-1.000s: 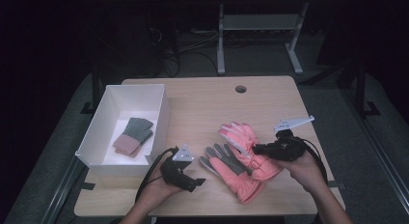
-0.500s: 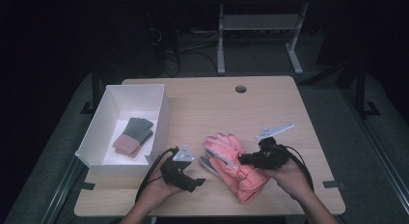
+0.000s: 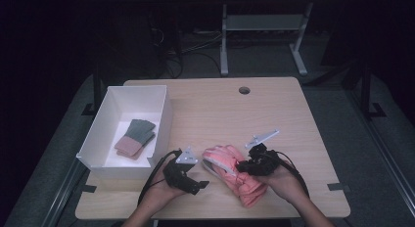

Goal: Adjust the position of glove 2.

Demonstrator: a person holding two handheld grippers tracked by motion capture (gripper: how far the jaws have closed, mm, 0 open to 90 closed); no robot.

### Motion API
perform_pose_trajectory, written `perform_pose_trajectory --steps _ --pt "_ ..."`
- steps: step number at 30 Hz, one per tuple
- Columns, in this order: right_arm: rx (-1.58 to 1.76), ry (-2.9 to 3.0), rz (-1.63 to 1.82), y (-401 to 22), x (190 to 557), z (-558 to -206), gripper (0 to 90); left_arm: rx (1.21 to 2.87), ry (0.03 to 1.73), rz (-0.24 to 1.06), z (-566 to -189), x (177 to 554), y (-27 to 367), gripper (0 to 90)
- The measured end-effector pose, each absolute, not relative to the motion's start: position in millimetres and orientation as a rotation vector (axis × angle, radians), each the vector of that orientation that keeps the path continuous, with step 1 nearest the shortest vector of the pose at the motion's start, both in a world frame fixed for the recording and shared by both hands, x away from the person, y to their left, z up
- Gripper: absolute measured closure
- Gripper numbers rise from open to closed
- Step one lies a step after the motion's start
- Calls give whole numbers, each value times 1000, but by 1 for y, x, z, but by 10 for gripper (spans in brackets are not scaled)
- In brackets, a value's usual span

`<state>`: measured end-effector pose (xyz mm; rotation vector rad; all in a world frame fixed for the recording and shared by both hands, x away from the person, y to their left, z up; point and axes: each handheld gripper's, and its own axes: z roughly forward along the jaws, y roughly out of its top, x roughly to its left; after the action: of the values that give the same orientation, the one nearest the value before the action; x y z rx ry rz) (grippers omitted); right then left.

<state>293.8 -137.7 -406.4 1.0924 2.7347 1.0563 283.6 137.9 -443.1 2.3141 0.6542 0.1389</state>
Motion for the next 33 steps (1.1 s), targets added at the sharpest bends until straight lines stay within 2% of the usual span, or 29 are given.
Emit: perform_pose_trajectory --steps 3,4,5,6,7,8,9,10,12,13,14,15,17,19,33 --pt "1069 2726 1131 -141 294 -405 685 2302 654 129 -442 283 139 243" --pt "1069 2726 1131 -141 294 -405 685 2302 654 129 -442 283 139 266" --pt "1061 2706 1170 -146 294 -400 611 2286 661 127 -440 282 140 296" --pt "1061 2706 1170 -146 294 -400 611 2286 661 127 -440 282 140 341" --pt "1049 2685 1206 -150 294 -396 567 2288 652 131 -440 282 141 387" --pt "1049 2685 1206 -150 294 -396 567 2287 651 129 -439 281 141 387" --pt "1027 2638 1248 -154 295 -392 510 2288 653 112 -438 280 142 497" --pt "1027 2638 1248 -154 295 -392 510 2288 653 112 -438 280 142 550" --pt "1011 2584 1309 -161 296 -386 539 2285 654 70 -436 281 142 662" --pt "1004 2560 1322 -164 296 -384 601 2280 659 67 -436 281 141 712" --pt "1004 2560 1322 -164 296 -384 601 2280 659 67 -436 281 141 764" --pt "969 2517 1327 -172 295 -382 729 2273 662 46 -436 280 138 811" --pt "950 2505 1295 -181 296 -382 832 2298 642 31 -436 280 136 878" --pt "954 2504 1280 -191 298 -386 897 2303 635 23 -435 278 132 896" --pt "1031 2607 1168 -233 285 -423 900 2345 607 -21 -439 259 88 896"
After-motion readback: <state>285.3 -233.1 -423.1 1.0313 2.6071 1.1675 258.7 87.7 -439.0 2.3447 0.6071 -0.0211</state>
